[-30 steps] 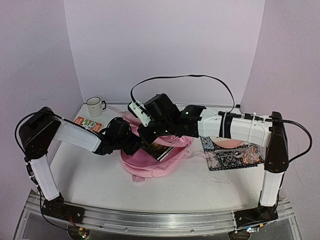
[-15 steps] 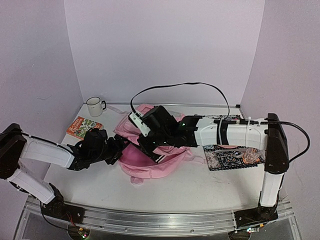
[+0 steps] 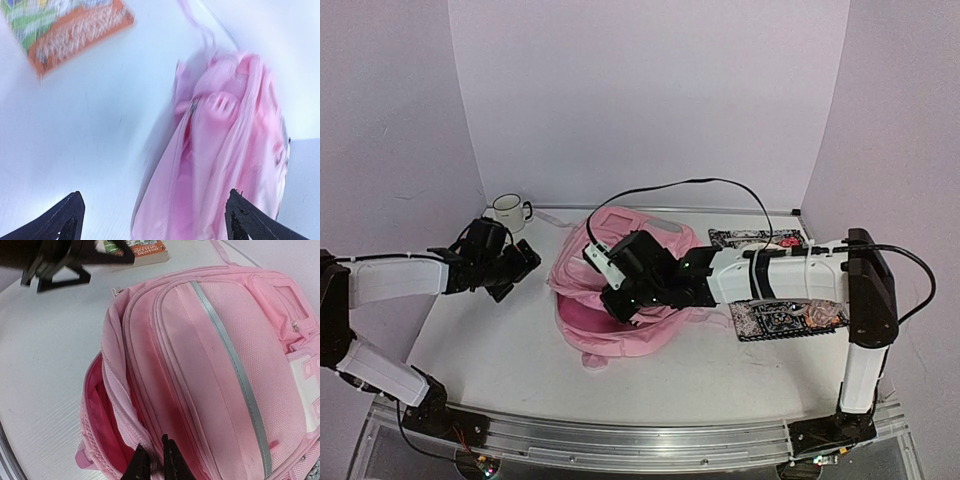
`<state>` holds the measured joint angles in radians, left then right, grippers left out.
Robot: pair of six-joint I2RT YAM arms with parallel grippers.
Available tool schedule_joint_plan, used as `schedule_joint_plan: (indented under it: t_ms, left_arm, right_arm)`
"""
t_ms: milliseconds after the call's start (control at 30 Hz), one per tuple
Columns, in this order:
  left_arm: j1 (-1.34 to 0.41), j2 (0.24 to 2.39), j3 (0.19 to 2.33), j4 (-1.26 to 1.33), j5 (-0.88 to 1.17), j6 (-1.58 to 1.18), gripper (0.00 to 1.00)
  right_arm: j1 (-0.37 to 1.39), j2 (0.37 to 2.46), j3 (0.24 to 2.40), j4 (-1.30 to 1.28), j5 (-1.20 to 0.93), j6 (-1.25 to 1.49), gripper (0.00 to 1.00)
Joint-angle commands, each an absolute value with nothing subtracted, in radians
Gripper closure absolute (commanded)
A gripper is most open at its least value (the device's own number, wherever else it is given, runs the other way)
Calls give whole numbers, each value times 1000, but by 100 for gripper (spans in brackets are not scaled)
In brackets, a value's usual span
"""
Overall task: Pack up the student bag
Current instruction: Move the book to the center of the board.
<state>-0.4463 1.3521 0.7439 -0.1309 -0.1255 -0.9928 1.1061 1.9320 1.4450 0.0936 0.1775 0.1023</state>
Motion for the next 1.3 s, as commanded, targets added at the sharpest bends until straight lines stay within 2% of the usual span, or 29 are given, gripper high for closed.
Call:
schedule_joint_plan:
  t_ms: [0,167,367,467,600,800,933,1167,1267]
  left_arm:
    - [-343,1458,908,-272,-158,-846,0]
    - [-270,1682,1148,-402,-184,-739,1]
    - [-252,1907,1419,-545,-352,-669,1]
    - [-238,2001,1521,-588,-399,-652,1]
    - [-211,2089,1629,-610,-449,-644,3]
    - [-163,2216,1753,-628,-406,-613,10]
    - [-161,2233,1743,-635,-348,-596,18]
    - [-177,2146,1540,-633,-175,-594,36]
    - [-231,2051,1400,-630,-164,-595,38]
  right_arm:
    - [1100,1919,1414,99,139,129,85]
    - [1101,1901,1382,135,97,141,70]
    - [1101,1878,1359,159,103,125,50]
    - [1101,1867,1344,169,113,121,38]
    - [1101,1856,1326,180,135,117,28]
    - [1101,1855,1318,187,154,114,23]
    - [1101,1855,1316,190,166,113,22]
    - [1101,1867,1328,198,162,104,21]
    - [1100,1867,1329,204,165,102,21]
